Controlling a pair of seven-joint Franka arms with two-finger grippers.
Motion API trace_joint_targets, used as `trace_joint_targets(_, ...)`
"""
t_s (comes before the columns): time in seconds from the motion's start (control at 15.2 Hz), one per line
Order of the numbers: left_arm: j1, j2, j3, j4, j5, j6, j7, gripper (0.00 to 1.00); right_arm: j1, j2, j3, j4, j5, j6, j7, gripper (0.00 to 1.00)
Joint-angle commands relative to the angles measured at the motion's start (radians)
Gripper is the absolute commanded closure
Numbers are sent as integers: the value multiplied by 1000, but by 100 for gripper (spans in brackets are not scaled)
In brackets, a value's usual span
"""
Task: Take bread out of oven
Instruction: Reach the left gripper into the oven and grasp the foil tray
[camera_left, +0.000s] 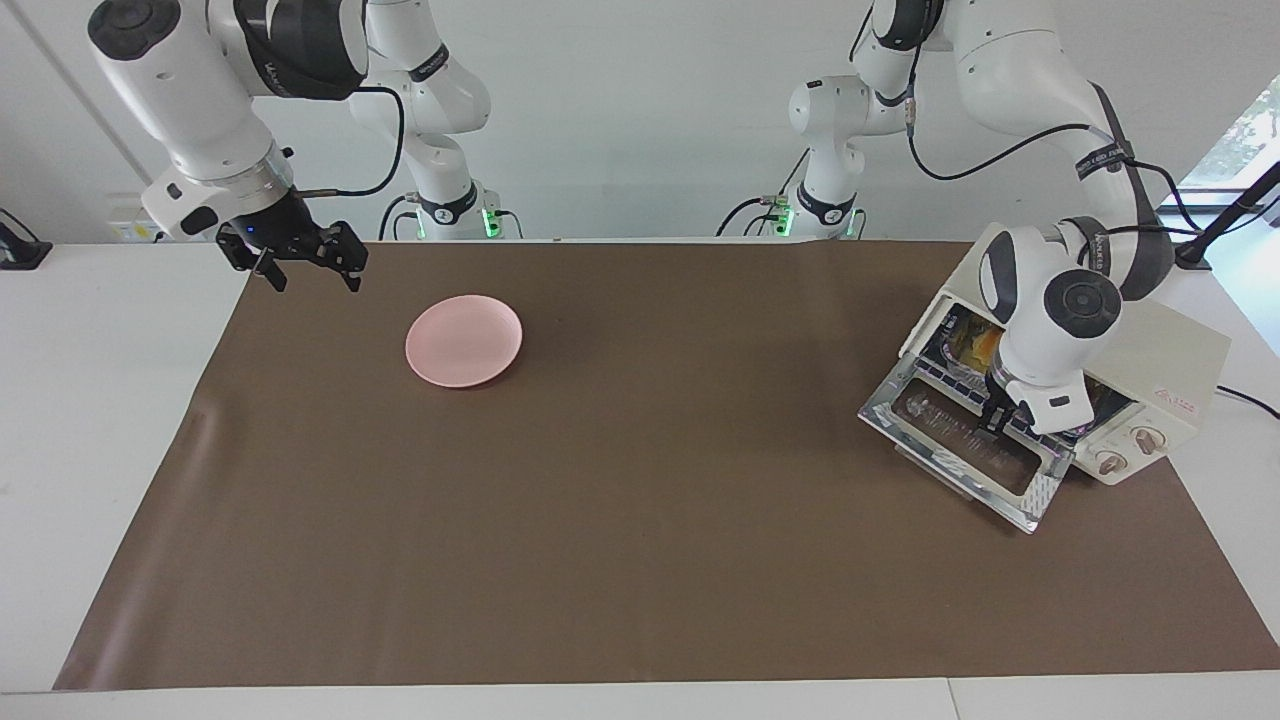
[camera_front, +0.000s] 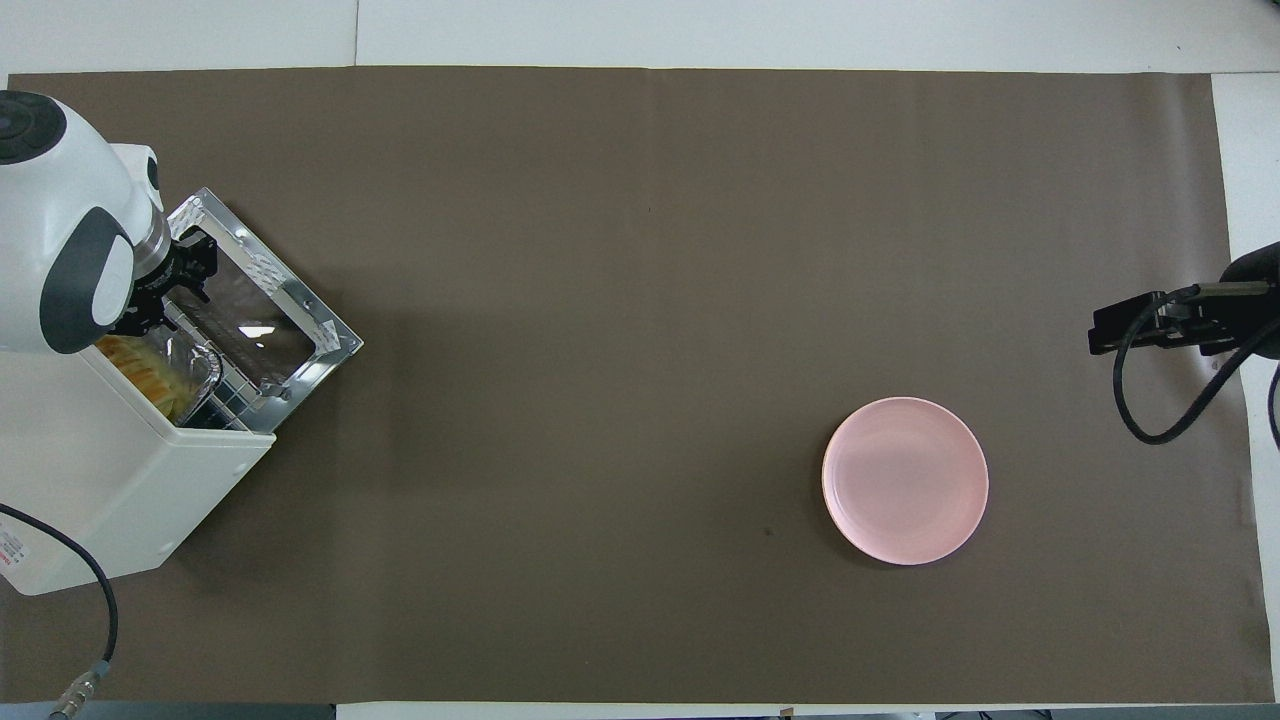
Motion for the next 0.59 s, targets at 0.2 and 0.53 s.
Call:
trace_joint_targets(0.2, 31, -49, -7, -60, 23, 24, 44, 100, -8, -15, 9, -10, -14, -4, -16, 0)
trace_joint_targets(0.53, -79, -6, -11, 61, -22, 32, 45, 100, -10, -15, 9, -12, -14, -4, -16, 0)
